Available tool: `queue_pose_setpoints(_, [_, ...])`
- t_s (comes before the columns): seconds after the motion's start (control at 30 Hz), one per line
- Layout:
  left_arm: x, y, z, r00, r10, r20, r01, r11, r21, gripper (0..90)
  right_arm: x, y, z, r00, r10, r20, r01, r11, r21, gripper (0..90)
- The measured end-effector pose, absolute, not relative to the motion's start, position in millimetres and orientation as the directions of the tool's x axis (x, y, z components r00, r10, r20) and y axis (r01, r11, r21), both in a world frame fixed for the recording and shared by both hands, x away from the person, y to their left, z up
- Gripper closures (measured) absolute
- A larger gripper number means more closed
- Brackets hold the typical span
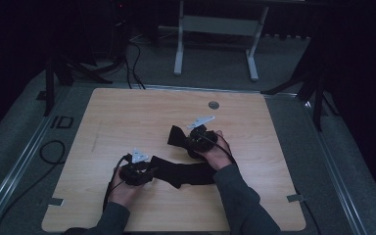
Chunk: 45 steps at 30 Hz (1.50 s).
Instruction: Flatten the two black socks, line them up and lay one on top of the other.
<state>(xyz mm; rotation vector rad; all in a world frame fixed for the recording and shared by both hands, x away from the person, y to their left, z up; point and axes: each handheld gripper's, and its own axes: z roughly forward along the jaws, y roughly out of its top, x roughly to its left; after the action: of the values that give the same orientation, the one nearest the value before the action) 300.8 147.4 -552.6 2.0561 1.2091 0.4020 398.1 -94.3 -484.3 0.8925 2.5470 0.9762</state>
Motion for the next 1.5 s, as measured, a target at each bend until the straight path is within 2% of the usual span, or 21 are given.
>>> queue_pose_setpoints(0.57, [293, 169, -537, 0.43, 0.895, -0.122, 0.621, -0.195, 0.759, 60.7, 353, -72, -458, -0.767, 0.641, 0.025, 0.466, 0.53, 0.708, 84.0])
queue_pose_setpoints(1.0, [288, 179, -532, 0.385, 0.914, -0.129, 0.606, -0.145, 0.782, 64.1, 334, -39, -499, -0.76, 0.644, 0.082, 0.537, 0.552, 0.638, 84.0])
queue_pose_setpoints(1.5, [290, 173, -535, 0.412, 0.904, -0.114, 0.613, -0.182, 0.769, 67.7, 327, -31, -519, -0.762, 0.64, 0.101, 0.553, 0.562, 0.615, 83.7])
